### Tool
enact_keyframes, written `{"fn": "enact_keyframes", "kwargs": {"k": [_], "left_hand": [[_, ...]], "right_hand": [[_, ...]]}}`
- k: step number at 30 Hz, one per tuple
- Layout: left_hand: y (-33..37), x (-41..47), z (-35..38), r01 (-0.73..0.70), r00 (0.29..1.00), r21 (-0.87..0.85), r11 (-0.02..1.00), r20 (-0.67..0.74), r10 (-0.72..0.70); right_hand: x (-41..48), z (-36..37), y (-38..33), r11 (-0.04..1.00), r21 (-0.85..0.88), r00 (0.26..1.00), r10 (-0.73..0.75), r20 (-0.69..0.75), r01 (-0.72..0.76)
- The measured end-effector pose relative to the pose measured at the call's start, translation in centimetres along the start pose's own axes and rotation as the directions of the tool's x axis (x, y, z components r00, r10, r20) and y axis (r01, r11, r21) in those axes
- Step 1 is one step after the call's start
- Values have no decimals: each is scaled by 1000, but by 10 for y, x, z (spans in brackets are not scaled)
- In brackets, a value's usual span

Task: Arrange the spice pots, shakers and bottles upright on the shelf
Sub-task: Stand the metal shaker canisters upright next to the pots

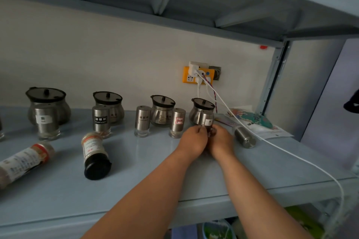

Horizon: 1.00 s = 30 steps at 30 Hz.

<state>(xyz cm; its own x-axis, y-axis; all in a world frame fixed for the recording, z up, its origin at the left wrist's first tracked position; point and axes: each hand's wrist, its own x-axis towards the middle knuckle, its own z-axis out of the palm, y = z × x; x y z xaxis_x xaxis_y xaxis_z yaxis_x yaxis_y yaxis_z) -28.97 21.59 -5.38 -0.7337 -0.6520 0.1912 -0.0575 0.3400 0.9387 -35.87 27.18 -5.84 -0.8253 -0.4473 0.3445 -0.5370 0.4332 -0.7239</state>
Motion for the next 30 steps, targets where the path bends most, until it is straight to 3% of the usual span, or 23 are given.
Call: {"fn": "enact_keyframes", "kwargs": {"k": [30], "left_hand": [[-4, 5, -2, 45, 994, -109, 993, 109, -33]], "right_hand": [[1, 3, 1, 1000, -20, 999, -24, 22, 24]]}}
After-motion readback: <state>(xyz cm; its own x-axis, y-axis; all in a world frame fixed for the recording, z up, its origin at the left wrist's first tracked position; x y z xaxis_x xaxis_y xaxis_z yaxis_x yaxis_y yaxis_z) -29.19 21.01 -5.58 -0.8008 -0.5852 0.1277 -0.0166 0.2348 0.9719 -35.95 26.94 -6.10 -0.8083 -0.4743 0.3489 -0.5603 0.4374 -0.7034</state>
